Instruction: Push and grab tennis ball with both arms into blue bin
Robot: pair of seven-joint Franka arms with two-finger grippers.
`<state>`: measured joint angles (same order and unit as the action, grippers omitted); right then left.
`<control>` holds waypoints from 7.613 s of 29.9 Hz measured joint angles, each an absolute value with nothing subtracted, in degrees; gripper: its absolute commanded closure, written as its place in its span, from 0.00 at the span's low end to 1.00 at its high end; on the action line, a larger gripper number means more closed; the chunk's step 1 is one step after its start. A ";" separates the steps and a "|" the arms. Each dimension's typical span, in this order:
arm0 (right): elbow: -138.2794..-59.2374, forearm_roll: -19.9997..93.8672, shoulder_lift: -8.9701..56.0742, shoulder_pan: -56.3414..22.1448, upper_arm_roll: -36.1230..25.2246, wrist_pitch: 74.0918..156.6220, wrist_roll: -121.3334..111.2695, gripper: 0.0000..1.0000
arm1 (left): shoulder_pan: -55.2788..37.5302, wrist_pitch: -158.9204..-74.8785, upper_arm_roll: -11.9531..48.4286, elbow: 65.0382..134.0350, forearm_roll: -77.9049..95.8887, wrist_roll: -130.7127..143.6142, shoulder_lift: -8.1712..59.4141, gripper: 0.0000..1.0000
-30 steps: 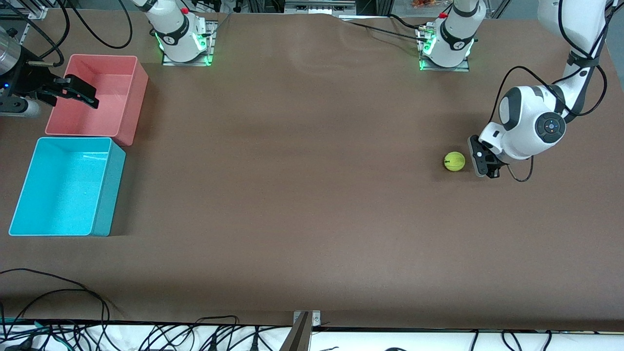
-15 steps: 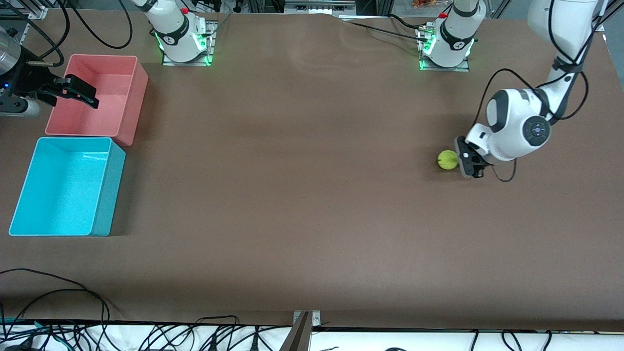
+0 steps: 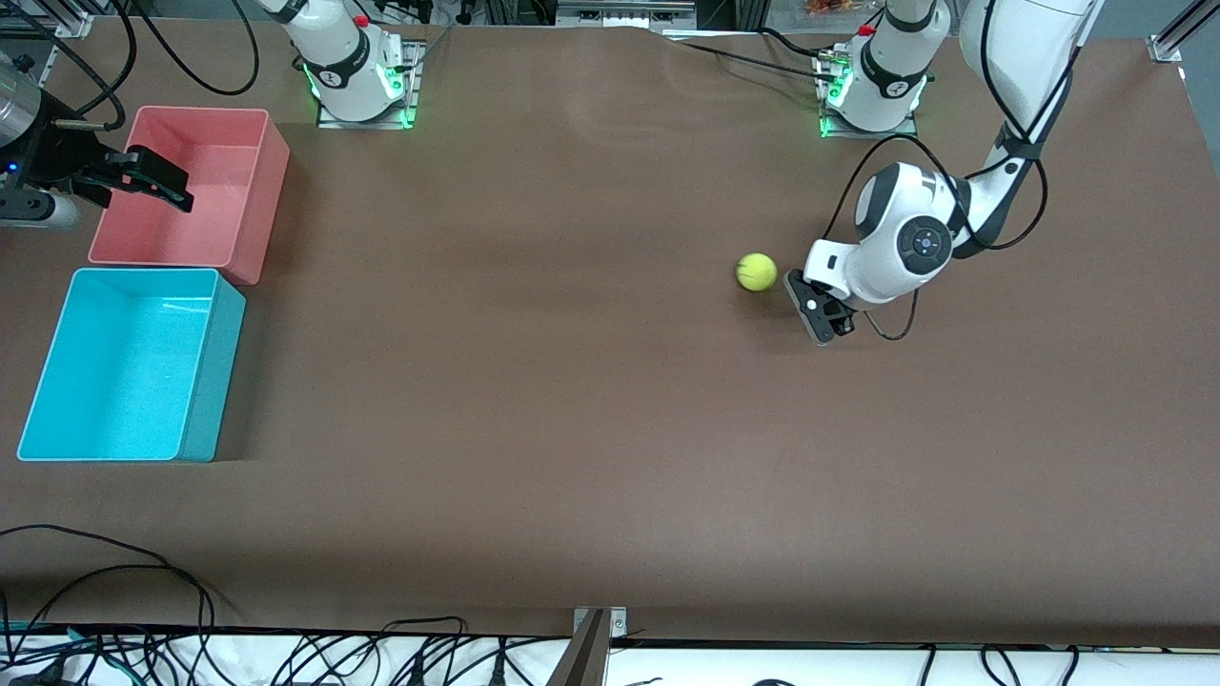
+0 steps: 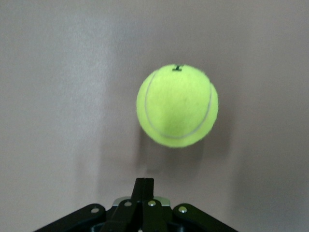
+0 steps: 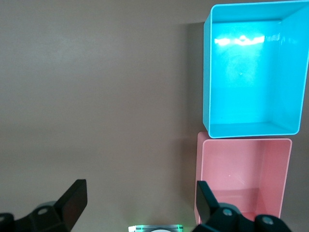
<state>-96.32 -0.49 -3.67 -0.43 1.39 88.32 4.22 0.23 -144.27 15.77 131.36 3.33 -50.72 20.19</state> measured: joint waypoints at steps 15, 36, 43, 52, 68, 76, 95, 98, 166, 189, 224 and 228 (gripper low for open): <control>-96.32 -0.49 -3.66 -0.43 1.39 88.29 4.25 0.00 | 4.45 -141.50 14.92 130.73 3.07 -54.20 18.12 1.00; -99.09 -0.50 -3.63 -1.05 2.26 72.10 4.20 0.00 | 4.46 -138.52 12.38 130.54 -1.62 -54.20 9.99 1.00; -106.02 -0.49 -4.59 -1.14 2.85 71.39 4.10 0.00 | 4.45 -138.51 11.96 130.53 -1.66 -54.20 8.34 1.00; -117.15 -0.33 -9.18 -1.30 7.10 77.16 4.10 0.00 | 4.45 -138.51 11.29 130.53 -1.69 -54.20 7.76 1.00; -132.61 -0.26 -10.08 -1.65 16.84 86.51 4.15 0.00 | 4.45 -138.48 9.69 130.40 -1.70 -54.20 6.10 1.00; -139.07 -0.26 -9.38 -1.63 17.15 92.91 4.14 0.00 | 4.42 -138.49 9.46 130.31 -1.70 -54.15 5.43 0.00; -148.42 7.58 -7.14 -1.67 21.40 107.99 4.09 0.00 | 2.51 -127.02 6.34 122.65 -1.70 -42.84 -2.51 0.00; -149.51 8.12 -6.84 -1.68 22.72 110.23 4.16 0.00 | 2.39 -126.29 5.72 121.26 -1.91 -42.31 -3.57 0.00; -149.35 11.56 3.40 -1.62 29.67 126.22 5.30 0.69 | 0.03 -85.46 2.14 99.96 0.56 -6.65 -7.85 0.00; -114.68 -11.58 6.55 5.36 12.58 95.92 -8.68 0.68 | 0.00 -85.06 2.32 99.17 0.57 -5.72 -7.86 0.00; -108.12 -16.07 28.14 31.37 11.80 111.77 -40.53 0.01 | 0.02 -82.16 2.16 95.83 0.18 -5.24 -7.77 0.00; -107.27 -15.97 29.27 31.57 11.80 111.85 -40.53 0.00 | 0.02 -82.03 2.17 94.95 -0.13 -5.24 -7.76 0.00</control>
<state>-107.27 -15.97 29.27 31.57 11.80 111.85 -40.53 0.02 -82.03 2.17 94.95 -0.13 -5.24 -7.76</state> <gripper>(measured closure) 0.317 0.000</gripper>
